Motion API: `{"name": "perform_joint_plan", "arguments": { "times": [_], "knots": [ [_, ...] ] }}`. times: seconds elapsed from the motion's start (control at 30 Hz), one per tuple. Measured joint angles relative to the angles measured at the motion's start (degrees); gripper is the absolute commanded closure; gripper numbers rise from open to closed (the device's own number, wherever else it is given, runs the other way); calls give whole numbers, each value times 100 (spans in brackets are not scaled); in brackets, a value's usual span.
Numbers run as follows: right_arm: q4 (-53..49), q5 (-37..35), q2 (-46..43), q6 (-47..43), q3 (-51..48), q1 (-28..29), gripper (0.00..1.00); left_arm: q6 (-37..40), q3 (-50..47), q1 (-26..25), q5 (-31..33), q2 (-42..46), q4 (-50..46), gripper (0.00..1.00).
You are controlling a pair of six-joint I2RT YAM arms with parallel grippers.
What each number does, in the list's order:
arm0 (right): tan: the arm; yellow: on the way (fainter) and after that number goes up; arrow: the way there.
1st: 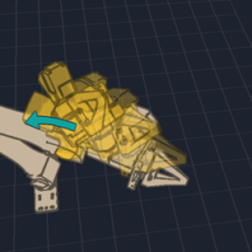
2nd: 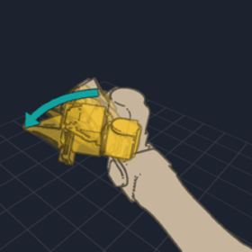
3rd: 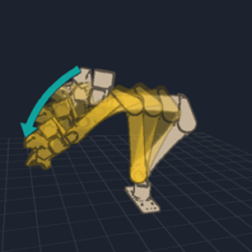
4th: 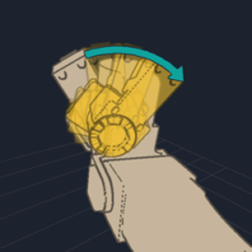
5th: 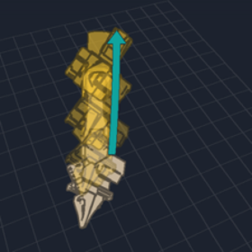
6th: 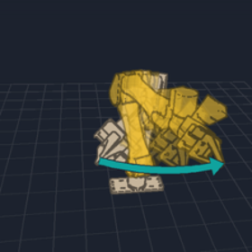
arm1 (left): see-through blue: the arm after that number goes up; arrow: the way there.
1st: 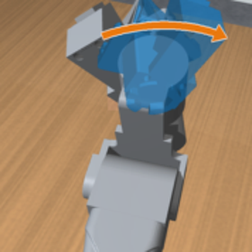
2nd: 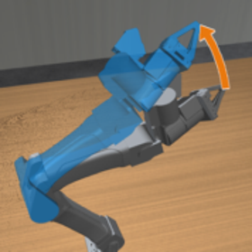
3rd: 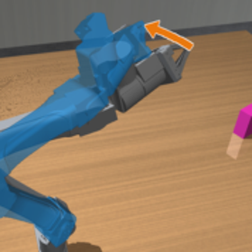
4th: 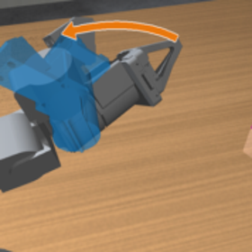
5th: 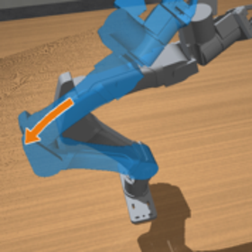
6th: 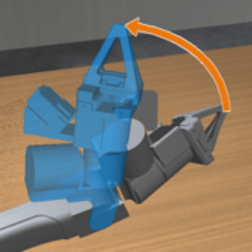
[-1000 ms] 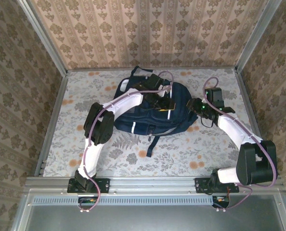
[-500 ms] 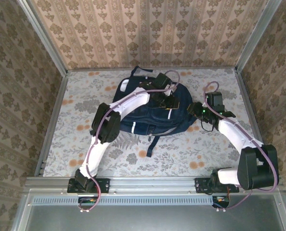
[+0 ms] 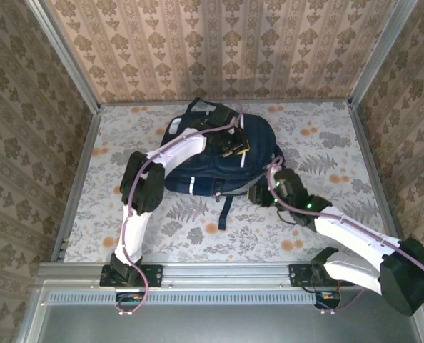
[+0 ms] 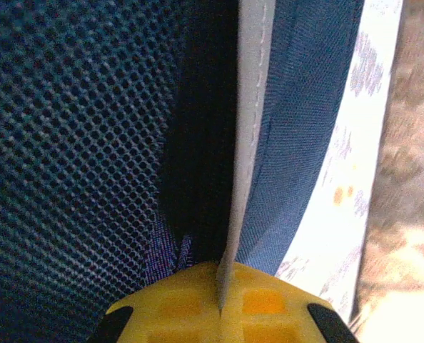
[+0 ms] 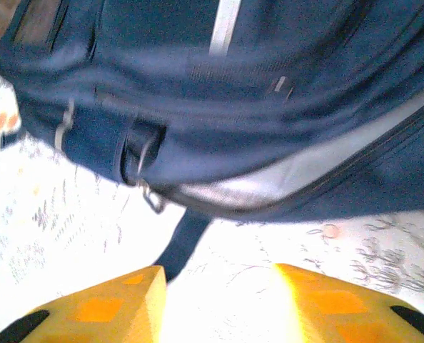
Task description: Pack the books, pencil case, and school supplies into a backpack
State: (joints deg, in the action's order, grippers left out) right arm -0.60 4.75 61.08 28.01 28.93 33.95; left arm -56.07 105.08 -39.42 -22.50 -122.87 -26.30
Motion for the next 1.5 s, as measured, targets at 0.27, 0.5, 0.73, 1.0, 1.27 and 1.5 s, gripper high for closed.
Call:
{"name": "perform_joint_plan", "arguments": {
  "times": [0.27,0.5,0.73,1.0,1.27,1.5],
  "knots": [
    [1720,-492,1180,-994,-365,885,52,-1443,-9,221,702,205,461,100],
    [2905,-981,2859,-1314,26,1071,52,-2144,-22,238,1010,181,776,100],
    [3370,-1497,3982,-1552,861,1207,52,-2437,-20,271,1029,26,992,100],
    [3287,-2074,4518,-1633,1346,1207,68,-2544,-22,350,970,-55,1198,100],
    [3169,-2229,4516,-1775,1338,1058,100,-2420,-66,466,745,-107,1355,100],
    [3185,-1279,4225,-1849,1097,358,100,-1808,-15,529,555,-160,1381,100]
  ]
}}
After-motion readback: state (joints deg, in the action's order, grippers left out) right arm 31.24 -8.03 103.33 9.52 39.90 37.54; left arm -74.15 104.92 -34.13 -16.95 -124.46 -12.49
